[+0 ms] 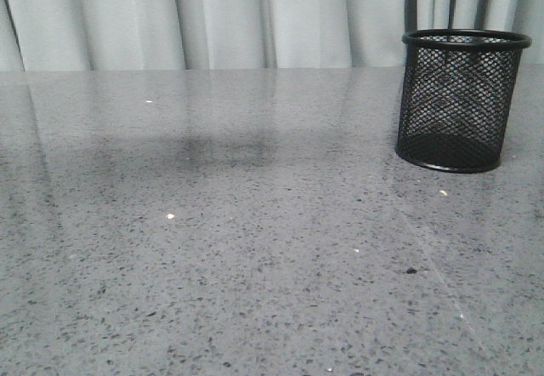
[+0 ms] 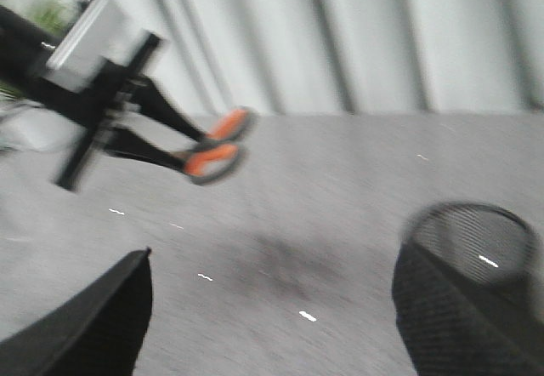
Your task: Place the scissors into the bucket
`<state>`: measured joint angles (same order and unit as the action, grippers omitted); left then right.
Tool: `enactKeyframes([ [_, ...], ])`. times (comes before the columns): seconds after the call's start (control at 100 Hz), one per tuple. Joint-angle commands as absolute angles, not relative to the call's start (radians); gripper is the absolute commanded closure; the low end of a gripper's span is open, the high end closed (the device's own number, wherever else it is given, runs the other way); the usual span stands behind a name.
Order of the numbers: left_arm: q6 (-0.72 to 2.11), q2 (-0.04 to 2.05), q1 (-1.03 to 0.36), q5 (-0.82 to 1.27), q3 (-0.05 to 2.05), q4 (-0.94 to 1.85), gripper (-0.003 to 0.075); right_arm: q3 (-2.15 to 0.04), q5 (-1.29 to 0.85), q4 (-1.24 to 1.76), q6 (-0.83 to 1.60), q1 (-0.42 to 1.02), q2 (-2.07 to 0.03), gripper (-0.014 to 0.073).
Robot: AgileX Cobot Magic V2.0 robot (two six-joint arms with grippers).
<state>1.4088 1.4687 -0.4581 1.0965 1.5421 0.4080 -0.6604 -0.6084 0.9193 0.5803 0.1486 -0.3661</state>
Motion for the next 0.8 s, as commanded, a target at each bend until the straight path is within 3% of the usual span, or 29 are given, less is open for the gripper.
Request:
enactKeyframes([
  [0.0,1.398,1.398,-0.535,1.025,1.606,0.464,0.0656,-0.693,-0.55,1.172,0.745,0.149,-0.412,0.0066],
  [0.37,1.398,1.377,-0.807,0.938,1.63,0.453,0.0656,-0.725,-0.621,1.377,0.872,0.149,-0.575,0.0064],
  [0.67,1.398,1.377,-0.884,0.875,1.63,0.453,0.0656,-0.757,-0.673,1.444,0.872,0.149,-0.71,0.0076],
  [0.73,1.398,1.377,-0.884,0.875,1.63,0.453,0.0656,-0.776,-0.707,1.444,0.872,0.149,-0.74,0.0179],
  [0.79,1.398,1.374,-0.884,0.875,1.63,0.453,0.0656,-0.796,-0.743,1.444,0.872,0.149,-0.765,0.04],
])
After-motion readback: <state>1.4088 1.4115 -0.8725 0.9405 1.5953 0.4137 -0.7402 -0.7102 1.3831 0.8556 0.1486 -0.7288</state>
